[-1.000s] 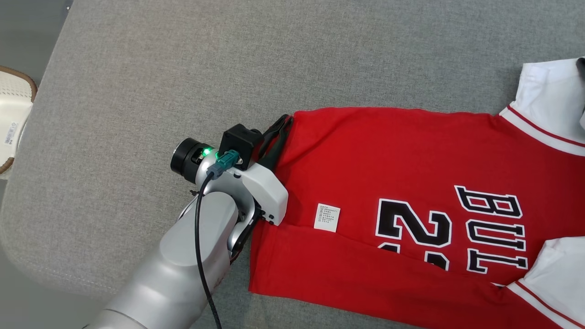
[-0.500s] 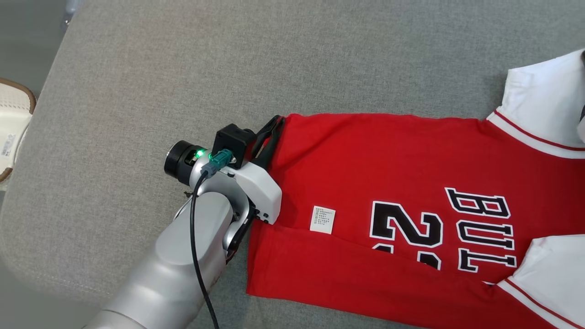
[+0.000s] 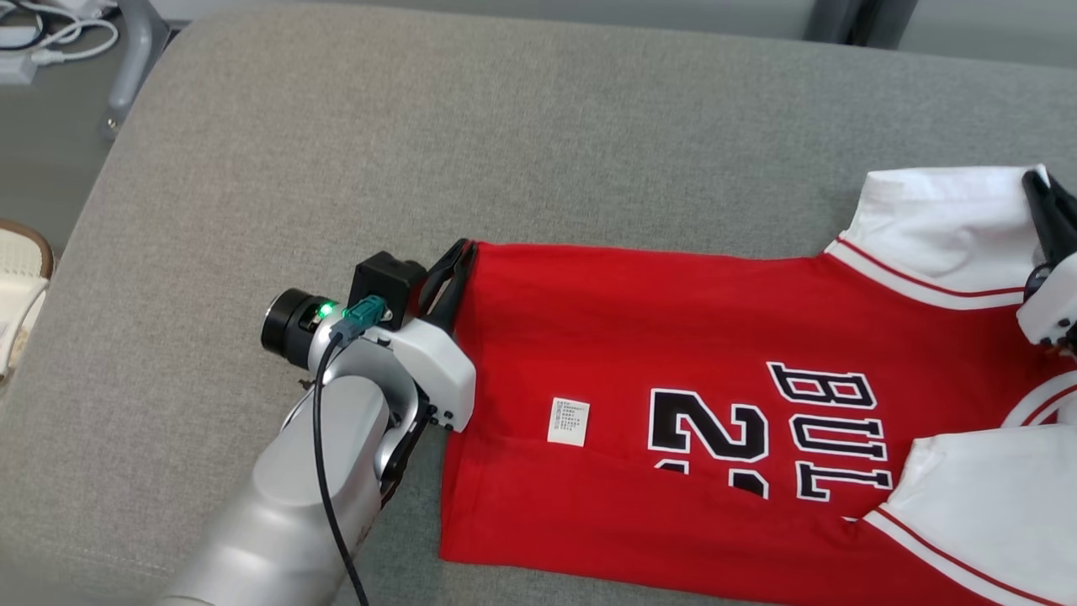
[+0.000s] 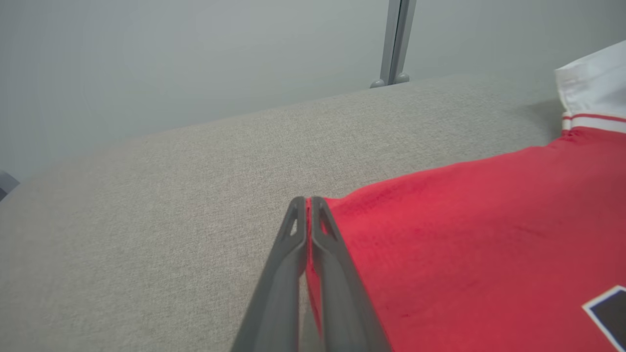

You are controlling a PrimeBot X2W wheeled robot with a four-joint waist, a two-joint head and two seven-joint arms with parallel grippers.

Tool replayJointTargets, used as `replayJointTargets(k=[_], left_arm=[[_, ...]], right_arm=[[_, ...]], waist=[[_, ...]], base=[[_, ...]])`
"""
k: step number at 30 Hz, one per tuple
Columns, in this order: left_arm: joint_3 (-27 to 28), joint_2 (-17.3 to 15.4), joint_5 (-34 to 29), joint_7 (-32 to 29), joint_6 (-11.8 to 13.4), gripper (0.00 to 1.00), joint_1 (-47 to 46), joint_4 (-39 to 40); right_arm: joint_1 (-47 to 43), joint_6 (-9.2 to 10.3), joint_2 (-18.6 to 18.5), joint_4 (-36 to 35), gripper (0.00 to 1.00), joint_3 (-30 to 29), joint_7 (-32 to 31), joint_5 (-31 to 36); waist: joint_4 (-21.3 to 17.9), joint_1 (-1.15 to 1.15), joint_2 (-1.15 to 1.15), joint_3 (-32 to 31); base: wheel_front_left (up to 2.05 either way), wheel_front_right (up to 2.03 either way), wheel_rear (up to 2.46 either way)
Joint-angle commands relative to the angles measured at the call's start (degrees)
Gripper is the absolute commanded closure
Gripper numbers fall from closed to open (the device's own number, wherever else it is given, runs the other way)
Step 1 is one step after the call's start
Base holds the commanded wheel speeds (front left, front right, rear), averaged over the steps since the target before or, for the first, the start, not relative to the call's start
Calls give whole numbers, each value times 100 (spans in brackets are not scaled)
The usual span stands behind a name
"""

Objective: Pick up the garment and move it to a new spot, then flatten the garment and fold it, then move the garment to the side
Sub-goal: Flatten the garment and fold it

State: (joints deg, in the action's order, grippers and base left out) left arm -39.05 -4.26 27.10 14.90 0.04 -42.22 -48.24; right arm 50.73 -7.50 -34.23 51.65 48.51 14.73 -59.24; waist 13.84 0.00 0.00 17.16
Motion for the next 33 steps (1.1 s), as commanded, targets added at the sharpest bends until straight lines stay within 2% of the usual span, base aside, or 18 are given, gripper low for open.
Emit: replayJointTargets(k=[1, 12, 21, 33], left_arm=[[38, -54, -47, 29, -35, 100, 84, -36], [-114, -143, -193, 30, -252, 100, 493, -406], [-209, -261, -194, 29, -350, 100, 853, -535], [-402, -352, -188, 5, -463, 100, 1115, -580]], right_arm=[[-152, 2, -53, -61, 100, -11, 56, -70], [-1255, 2, -232, -745, 100, -336, 54, -245], [-1969, 2, -431, -1162, 100, -96, -96, -785], [-2313, 2, -757, -1665, 100, 194, -483, -1223]], waist=[[-82, 0, 0, -193], [-216, 0, 0, -844], [-242, 0, 0, -1177], [-250, 0, 0, -1338]], base=[[0, 0, 0], [0, 0, 0], [0, 0, 0], [0, 0, 0]])
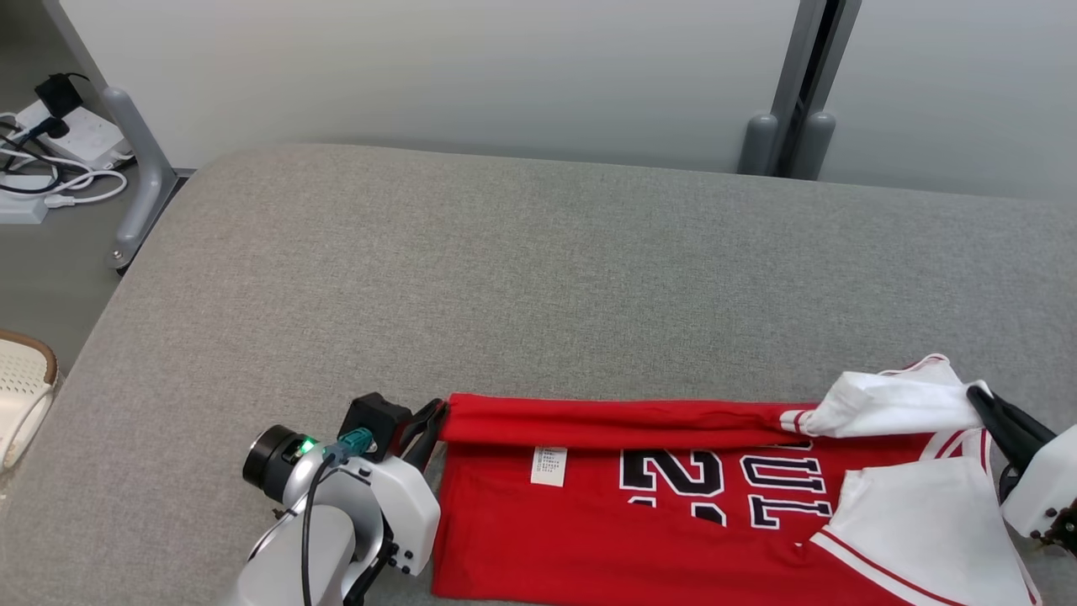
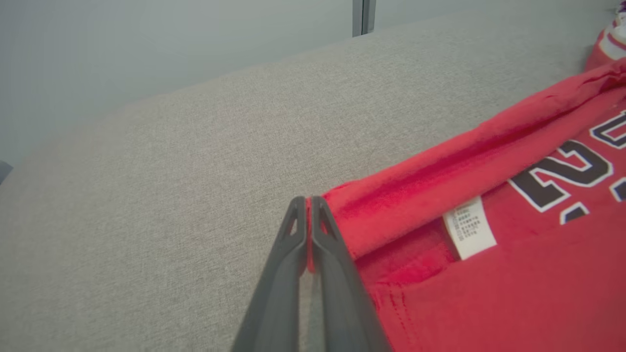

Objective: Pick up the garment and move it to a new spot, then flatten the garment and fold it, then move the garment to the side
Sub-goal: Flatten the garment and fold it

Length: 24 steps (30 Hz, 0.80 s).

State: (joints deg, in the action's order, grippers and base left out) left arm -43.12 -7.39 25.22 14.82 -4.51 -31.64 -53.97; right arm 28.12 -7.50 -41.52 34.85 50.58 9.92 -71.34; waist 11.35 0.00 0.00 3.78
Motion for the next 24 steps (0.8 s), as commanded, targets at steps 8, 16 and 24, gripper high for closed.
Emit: replayJointTargets(k=[8, 16, 24], left_arm=[[-107, -66, 11, 8, -49, 100, 142, 50], [-232, -127, 42, -58, -66, 100, 307, 155], [-320, -214, 81, -160, -28, 100, 500, 339]], right_arm=[[-207, 2, -384, -423, 100, 202, -433, -216], [-325, 2, -845, -958, 100, 275, -1117, -609], [-460, 2, -1193, -1298, 100, 267, -1869, -841]], waist=[[-43, 0, 0, -69], [-116, 0, 0, -168], [-127, 0, 0, -289]], base=[[0, 0, 0], [0, 0, 0], [0, 0, 0]])
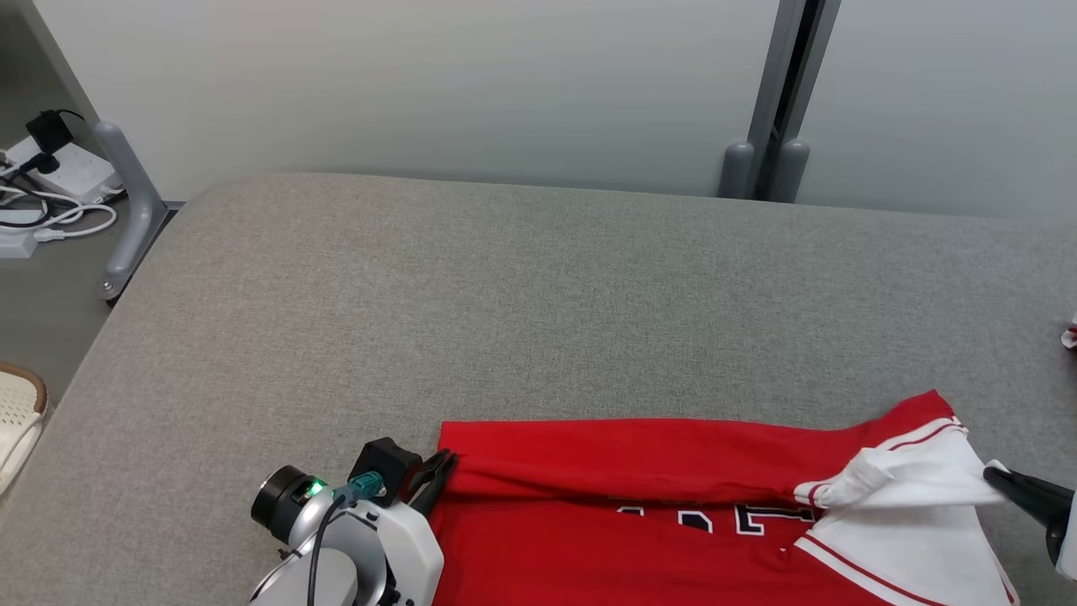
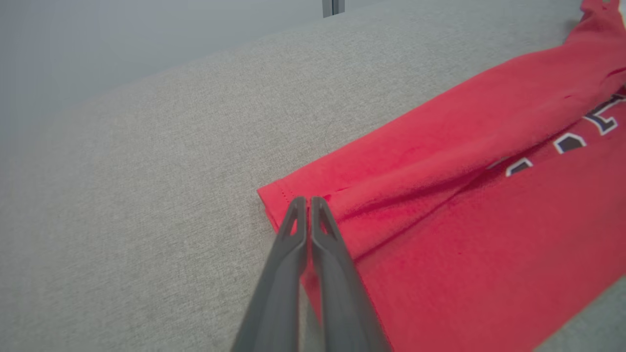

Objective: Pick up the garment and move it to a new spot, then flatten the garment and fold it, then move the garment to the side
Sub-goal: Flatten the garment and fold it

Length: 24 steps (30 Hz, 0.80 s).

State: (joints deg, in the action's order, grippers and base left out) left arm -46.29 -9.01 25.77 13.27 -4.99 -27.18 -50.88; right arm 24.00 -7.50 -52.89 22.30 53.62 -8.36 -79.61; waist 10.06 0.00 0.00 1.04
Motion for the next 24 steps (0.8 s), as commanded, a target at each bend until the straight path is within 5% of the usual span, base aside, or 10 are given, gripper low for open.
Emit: replayJointTargets(k=[1, 10, 11, 12, 14, 15, 16, 24], left_arm=[[-12, -57, 34, -22, 24, 100, 82, 51], [-100, -90, 74, -149, 22, 100, 206, 221], [-108, -100, 79, -160, 26, 100, 212, 239], [-119, -111, 83, -166, 28, 100, 218, 254], [-134, -124, 102, -209, 21, 96, 244, 265], [-158, -134, 93, -234, 12, 38, 257, 281], [-169, -146, 95, -236, 5, 2, 271, 297], [-207, -305, 188, -489, 30, 0, 396, 393]], right_arm=[[-63, 2, -77, -60, 100, -48, -77, 1], [-206, 2, -37, -54, 100, -94, -309, 63], [-224, 1, -9, -25, 59, -129, -289, 55], [-261, 1, 22, 52, 0, -166, -310, -13], [-315, 1, 78, 152, 0, -207, -388, -86], [-357, 1, 99, 184, 0, -208, -469, -135], [-385, 1, 102, 192, 0, -201, -551, -152], [-482, 1, 119, 318, 0, -352, -711, -146]], waist=[[3, 0, 0, -24], [26, 0, 0, -37], [30, 0, 0, -39], [32, 0, 0, -43], [36, 0, 0, -57], [37, 0, 0, -68], [36, 0, 0, -80], [-10, 0, 0, -142]], base=[[0, 0, 0], [0, 0, 0], [0, 0, 0], [0, 0, 0], [0, 0, 0], [0, 0, 0], [0, 0, 0], [0, 0, 0]])
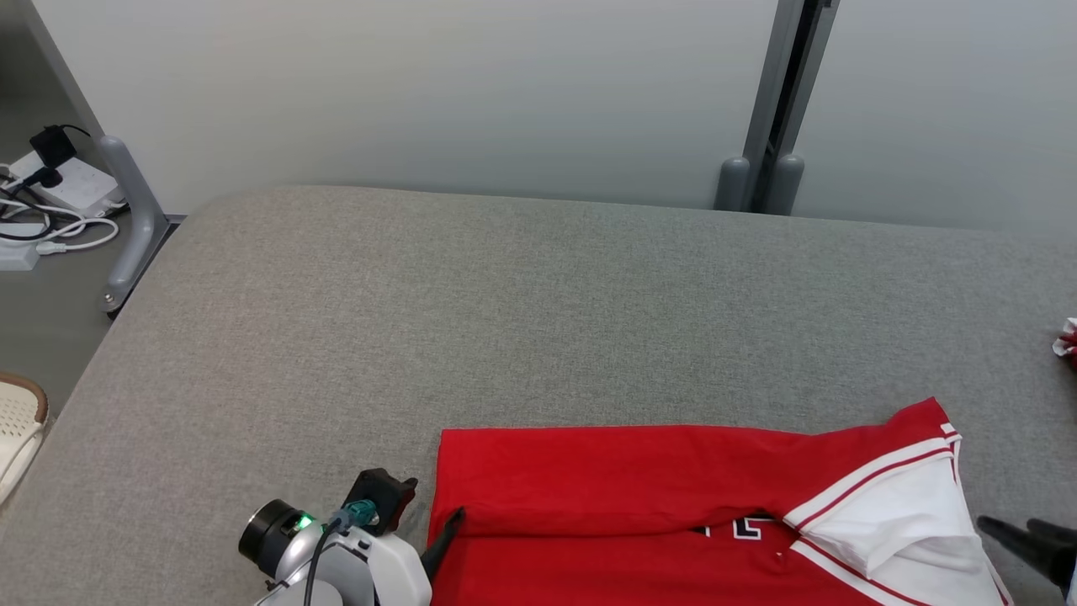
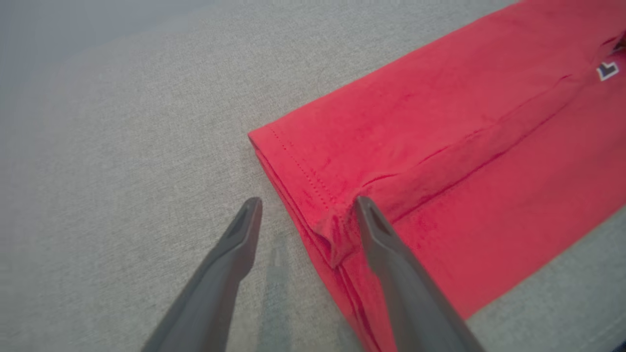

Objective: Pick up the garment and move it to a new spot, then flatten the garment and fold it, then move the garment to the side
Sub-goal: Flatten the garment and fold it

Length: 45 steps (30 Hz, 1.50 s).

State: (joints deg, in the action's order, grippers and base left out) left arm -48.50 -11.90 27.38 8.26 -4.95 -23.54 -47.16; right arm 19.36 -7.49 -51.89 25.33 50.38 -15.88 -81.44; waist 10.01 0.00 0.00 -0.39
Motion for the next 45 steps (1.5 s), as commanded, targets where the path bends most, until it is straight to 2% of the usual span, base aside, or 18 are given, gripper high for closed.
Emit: replayJointTargets(k=[1, 9, 14, 17, 22, 29, 37, 45], left_arm=[[32, -41, 32, 40, 52, 0, 26, 53], [461, -22, 296, 469, 439, 0, 34, 418], [890, -24, 435, 659, 691, 0, 75, 707], [1224, 15, 393, 688, 814, 0, 131, 1082], [1757, 56, 27, 690, 648, 0, 579, 1874], [2252, 254, -367, 692, 429, 0, 980, 2032], [2636, 449, -669, 693, 232, 0, 1111, 2034], [2936, 610, -951, 693, 54, 0, 1146, 2024]], right_arm=[[18, 0, 50, 17, 0, -83, 155, 89], [-11, 0, 538, 332, 0, -545, 1537, 544], [-126, 0, 964, 698, 0, -724, 2708, 1055], [-177, 0, 1297, 985, 0, -878, 3035, 1385], [-331, 0, 1858, 1387, 0, -1624, 3112, 2060], [-731, 0, 2504, 1735, 0, -2450, 3114, 2833], [-852, 0, 2732, 1997, 0, -2684, 3114, 3039], [-773, 0, 2860, 2309, 0, -2363, 3093, 2853]], waist=[[-8, 0, 0, 3], [-29, 0, 0, 37], [-28, 0, 0, 69], [-44, 0, 0, 91], [-85, 0, 0, 187], [-101, 0, 0, 277], [-62, 0, 0, 312], [-29, 0, 0, 331]], base=[[0, 0, 0], [0, 0, 0], [0, 0, 0], [0, 0, 0], [0, 0, 0], [0, 0, 0], [0, 0, 0], [0, 0, 0]])
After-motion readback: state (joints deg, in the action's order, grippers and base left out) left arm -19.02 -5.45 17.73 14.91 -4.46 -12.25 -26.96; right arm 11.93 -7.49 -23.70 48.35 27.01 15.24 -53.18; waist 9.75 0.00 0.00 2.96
